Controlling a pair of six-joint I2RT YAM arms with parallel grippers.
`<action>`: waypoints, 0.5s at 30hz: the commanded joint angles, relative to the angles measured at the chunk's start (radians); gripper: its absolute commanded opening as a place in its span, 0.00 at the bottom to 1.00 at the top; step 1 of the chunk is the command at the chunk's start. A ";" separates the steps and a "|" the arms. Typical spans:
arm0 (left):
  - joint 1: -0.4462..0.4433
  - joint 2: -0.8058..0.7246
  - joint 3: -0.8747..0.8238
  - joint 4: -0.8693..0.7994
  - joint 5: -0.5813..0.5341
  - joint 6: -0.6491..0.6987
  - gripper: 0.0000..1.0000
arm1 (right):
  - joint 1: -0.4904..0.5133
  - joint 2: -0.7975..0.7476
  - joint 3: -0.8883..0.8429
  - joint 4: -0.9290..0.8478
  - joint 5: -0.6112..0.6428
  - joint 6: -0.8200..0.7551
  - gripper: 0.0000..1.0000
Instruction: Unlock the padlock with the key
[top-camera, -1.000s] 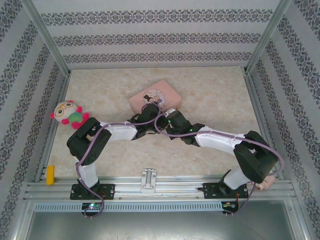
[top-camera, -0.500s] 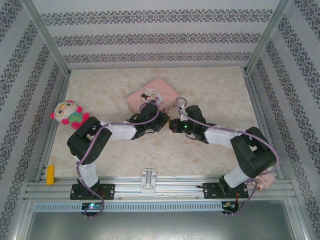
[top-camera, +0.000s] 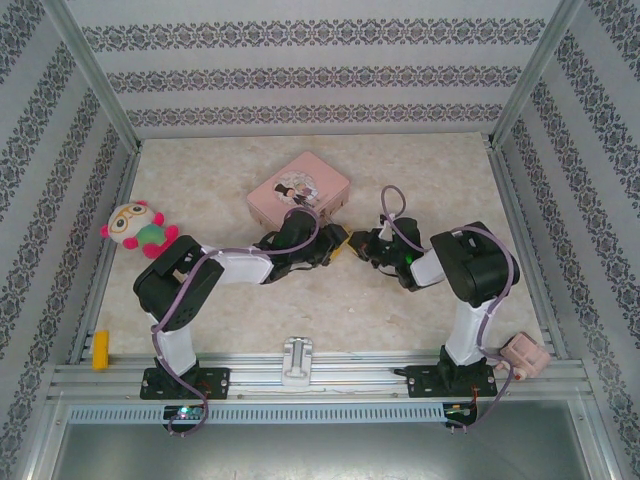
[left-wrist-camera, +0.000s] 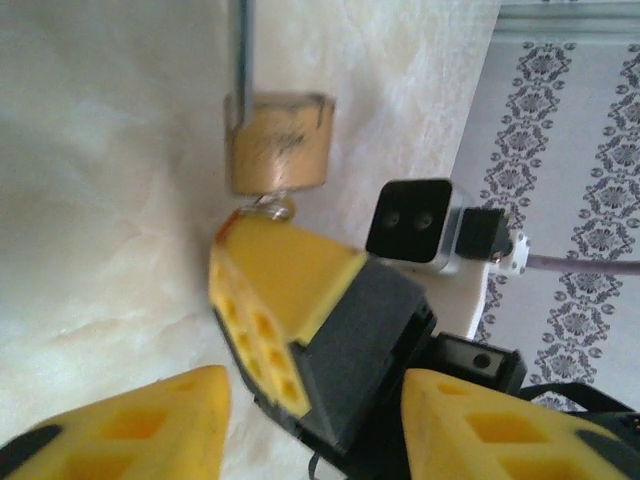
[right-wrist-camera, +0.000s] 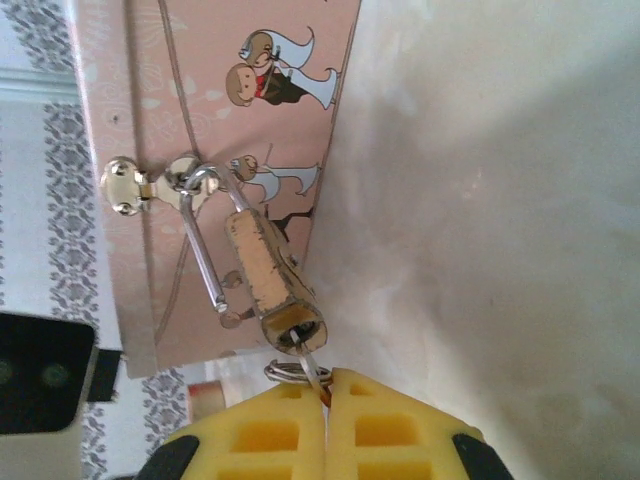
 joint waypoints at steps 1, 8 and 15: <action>-0.001 -0.059 -0.024 -0.006 0.014 -0.003 0.56 | -0.006 0.010 0.001 0.175 0.029 0.059 0.00; 0.009 -0.197 -0.013 -0.147 -0.074 0.142 0.98 | -0.002 -0.001 0.006 0.131 0.044 0.023 0.00; 0.011 -0.342 0.000 -0.266 -0.214 0.314 0.99 | 0.018 -0.025 0.002 0.064 0.064 -0.022 0.11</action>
